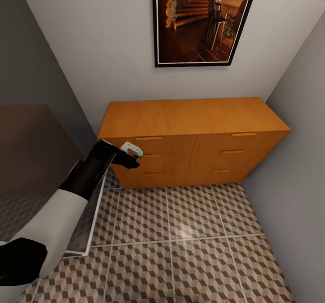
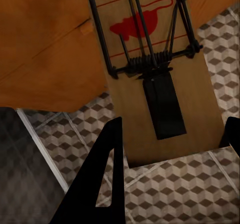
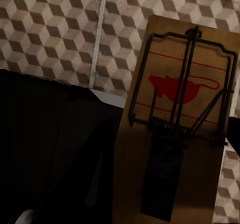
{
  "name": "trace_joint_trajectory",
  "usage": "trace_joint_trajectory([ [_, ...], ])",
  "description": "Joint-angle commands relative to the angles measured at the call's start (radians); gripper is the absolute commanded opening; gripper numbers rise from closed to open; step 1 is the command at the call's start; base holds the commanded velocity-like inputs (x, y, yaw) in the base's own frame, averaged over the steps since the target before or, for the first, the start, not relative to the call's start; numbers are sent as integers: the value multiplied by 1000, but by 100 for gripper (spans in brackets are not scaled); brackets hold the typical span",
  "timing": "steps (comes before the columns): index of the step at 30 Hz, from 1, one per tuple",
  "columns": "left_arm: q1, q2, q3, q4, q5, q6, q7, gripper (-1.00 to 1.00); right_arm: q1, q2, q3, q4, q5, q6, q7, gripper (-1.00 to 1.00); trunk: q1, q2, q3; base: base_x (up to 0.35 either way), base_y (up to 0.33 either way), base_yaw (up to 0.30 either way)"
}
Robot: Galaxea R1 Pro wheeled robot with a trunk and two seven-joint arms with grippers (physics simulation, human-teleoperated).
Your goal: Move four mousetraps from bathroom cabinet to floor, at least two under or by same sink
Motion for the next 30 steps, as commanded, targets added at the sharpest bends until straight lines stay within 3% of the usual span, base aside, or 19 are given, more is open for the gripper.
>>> trace_joint_trajectory([
  [1, -1, 1, -2, 12, -11, 0, -8, -100, -1, 0, 4, 1, -1, -3, 0, -100, 0, -2, -1, -100, 0, 0],
  [5, -1, 1, -3, 96, -13, -13, -7, -100, -1, 0, 4, 1, -1, -3, 0, -100, 0, -2, -1, -37, 0, 0],
  [8, 2, 2, -3, 178, -13, -81, -6, -100, -1, 0, 4, 1, -1, -3, 0, -100, 0, -2, -1, -7, 0, 0],
  [13, 37, 7, -1, 469, -9, -338, -3, -100, -1, 0, 4, 1, -1, -3, 0, -100, 0, -2, -1, -1, 0, 0],
  [16, 48, 13, 0, 646, 15, -496, -2, -100, -1, 0, 4, -1, -1, -3, -1, -100, 0, -2, -1, 0, 0, 0],
  [17, 51, 17, 1, 715, 31, -555, 6, -100, -1, 0, 4, -2, -1, -3, -1, -100, 0, -2, -1, 0, 0, 0],
  [18, 54, 21, 1, 838, 72, -661, 43, -100, -1, 1, 4, -3, -1, -3, -2, -100, 0, -2, -1, 0, 0, 0],
  [19, 55, 22, 1, 879, 89, -696, 60, -100, -1, 1, 3, -3, -1, -3, -2, -100, 0, -2, -1, 0, 0, 0],
  [20, 58, 25, 1, 998, 154, -805, 124, -100, -1, 1, 3, -4, 0, -3, -2, -100, 0, -2, -1, 0, 0, 0],
  [23, 89, 42, 0, 1086, 302, -919, 221, -100, -1, 2, 2, -5, 1, -4, -4, -100, 0, -2, -1, 0, 0, 0],
  [25, 156, 66, 1, 1108, 386, -957, 247, -100, -1, 1, 0, -7, 1, -4, -8, -100, 0, -2, -1, 0, 0, 0],
  [27, 203, 84, 1, 1115, 424, -1018, 255, -100, 0, 0, -1, -18, 1, -3, -10, -100, 0, -2, -1, 0, 0, 0],
  [30, 281, 97, 1, 1120, 446, -1200, 261, -100, 0, -1, -2, -85, 2, 7, -23, -100, 0, -2, -1, 0, 0, 0],
])
